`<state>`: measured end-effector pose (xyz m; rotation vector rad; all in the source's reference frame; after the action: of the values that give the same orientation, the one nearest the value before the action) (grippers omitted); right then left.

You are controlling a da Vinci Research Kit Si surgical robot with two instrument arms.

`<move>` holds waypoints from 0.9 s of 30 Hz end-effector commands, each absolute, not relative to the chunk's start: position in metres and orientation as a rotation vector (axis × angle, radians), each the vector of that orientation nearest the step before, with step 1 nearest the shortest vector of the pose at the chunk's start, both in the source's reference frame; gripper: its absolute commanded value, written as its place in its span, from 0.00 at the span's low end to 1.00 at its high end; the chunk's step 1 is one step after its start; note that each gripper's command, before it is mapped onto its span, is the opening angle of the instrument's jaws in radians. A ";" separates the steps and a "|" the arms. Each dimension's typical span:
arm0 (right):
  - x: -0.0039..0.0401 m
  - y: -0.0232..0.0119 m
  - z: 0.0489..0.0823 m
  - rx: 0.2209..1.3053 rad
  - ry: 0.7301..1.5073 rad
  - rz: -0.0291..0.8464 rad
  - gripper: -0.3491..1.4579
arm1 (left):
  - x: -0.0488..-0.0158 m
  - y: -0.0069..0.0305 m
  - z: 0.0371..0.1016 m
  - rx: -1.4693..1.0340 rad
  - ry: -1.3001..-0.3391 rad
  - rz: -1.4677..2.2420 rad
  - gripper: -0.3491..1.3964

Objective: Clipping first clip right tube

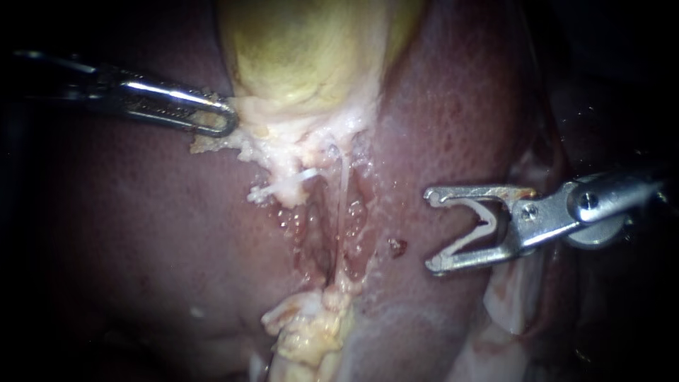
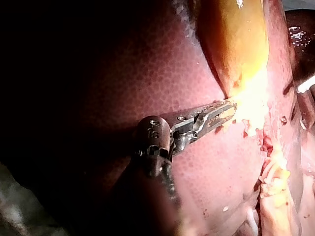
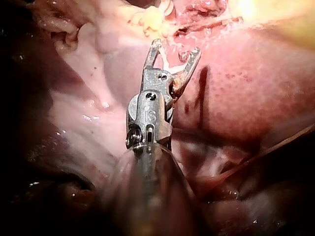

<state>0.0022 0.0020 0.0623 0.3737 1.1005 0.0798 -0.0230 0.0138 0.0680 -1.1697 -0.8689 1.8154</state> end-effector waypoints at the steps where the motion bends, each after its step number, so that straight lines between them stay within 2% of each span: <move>1: 0.0022 0.0020 0.0623 0.374 1.101 0.080 0.47 | -0.0228 0.0139 0.0676 -1.170 -0.872 1.814 0.00; 10: 0.0024 0.0021 0.0622 0.373 1.100 0.081 0.46 | -0.0195 0.0165 0.0608 -1.187 -0.861 1.787 0.00; 16: 0.0035 0.0021 0.0624 0.372 1.101 0.078 0.46 | -0.0195 0.0165 0.0602 -1.196 -0.852 1.791 0.00; 27: 0.0089 0.0010 0.0648 0.482 1.083 0.202 0.46 | -0.0195 0.0163 0.0605 -1.196 -0.850 1.792 0.00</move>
<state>0.0096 0.0009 0.0652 0.4949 1.0836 0.2159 -0.0195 0.0163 0.0605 -1.1964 -0.8504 1.7920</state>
